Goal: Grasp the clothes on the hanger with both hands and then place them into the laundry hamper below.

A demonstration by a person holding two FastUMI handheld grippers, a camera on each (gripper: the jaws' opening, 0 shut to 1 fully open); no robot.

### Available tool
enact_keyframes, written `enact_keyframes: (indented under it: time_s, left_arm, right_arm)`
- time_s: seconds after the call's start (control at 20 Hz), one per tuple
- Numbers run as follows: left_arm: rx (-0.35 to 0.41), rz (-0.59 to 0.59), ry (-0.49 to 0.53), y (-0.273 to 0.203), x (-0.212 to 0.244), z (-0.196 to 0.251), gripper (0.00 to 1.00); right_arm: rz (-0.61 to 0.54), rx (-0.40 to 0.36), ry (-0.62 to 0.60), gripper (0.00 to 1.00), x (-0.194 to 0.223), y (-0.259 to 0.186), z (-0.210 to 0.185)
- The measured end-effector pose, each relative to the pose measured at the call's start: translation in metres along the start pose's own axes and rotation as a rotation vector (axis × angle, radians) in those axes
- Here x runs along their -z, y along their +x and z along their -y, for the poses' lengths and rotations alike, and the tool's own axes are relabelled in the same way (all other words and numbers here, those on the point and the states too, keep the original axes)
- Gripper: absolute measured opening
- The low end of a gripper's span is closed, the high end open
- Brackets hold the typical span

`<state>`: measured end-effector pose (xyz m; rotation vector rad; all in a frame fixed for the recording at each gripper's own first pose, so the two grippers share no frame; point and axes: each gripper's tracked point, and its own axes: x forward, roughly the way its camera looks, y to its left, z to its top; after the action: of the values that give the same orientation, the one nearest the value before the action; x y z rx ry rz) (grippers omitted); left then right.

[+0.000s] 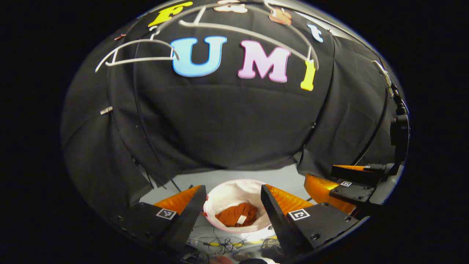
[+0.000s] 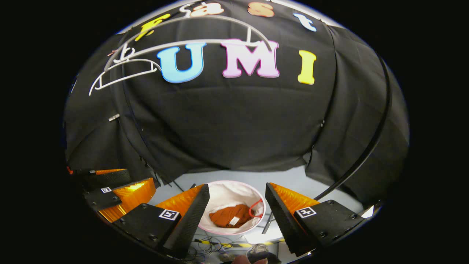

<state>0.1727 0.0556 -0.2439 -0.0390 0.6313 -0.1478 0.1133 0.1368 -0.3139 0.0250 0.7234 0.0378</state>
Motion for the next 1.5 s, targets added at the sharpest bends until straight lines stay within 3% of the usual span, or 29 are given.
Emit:
enact_keyframes:
  time_s: [0.4,0.8,1.0,1.15,1.4,1.45,1.5]
  left_arm:
    - [0.001,0.278,0.071,-0.095,-0.084,0.016,0.95]
    - [-0.06,0.445,0.069,-0.177,-0.139,0.033,0.91]
    - [-0.078,0.539,0.047,-0.221,-0.152,0.045,0.92]
    - [-0.135,0.598,0.087,-0.252,-0.158,0.052,0.92]
    - [-0.153,0.636,0.07,-0.278,-0.163,0.06,0.92]
    - [-0.156,0.64,0.067,-0.281,-0.164,0.06,0.92]
    - [-0.163,0.64,0.065,-0.283,-0.164,0.06,0.93]
  right_arm:
    - [0.249,-0.026,-0.001,0.99,-0.087,-0.091,-0.001]
    - [0.443,-0.077,-0.01,0.99,-0.153,-0.179,0.024]
    - [0.525,-0.094,-0.016,0.99,-0.172,-0.211,0.035]
    - [0.569,-0.121,-0.029,0.98,-0.181,-0.235,0.035]
    - [0.641,-0.165,-0.054,0.94,-0.192,-0.265,0.026]
    - [0.645,-0.163,-0.057,1.0,-0.191,-0.266,0.028]
    - [0.644,-0.171,-0.053,0.99,-0.189,-0.269,0.027]
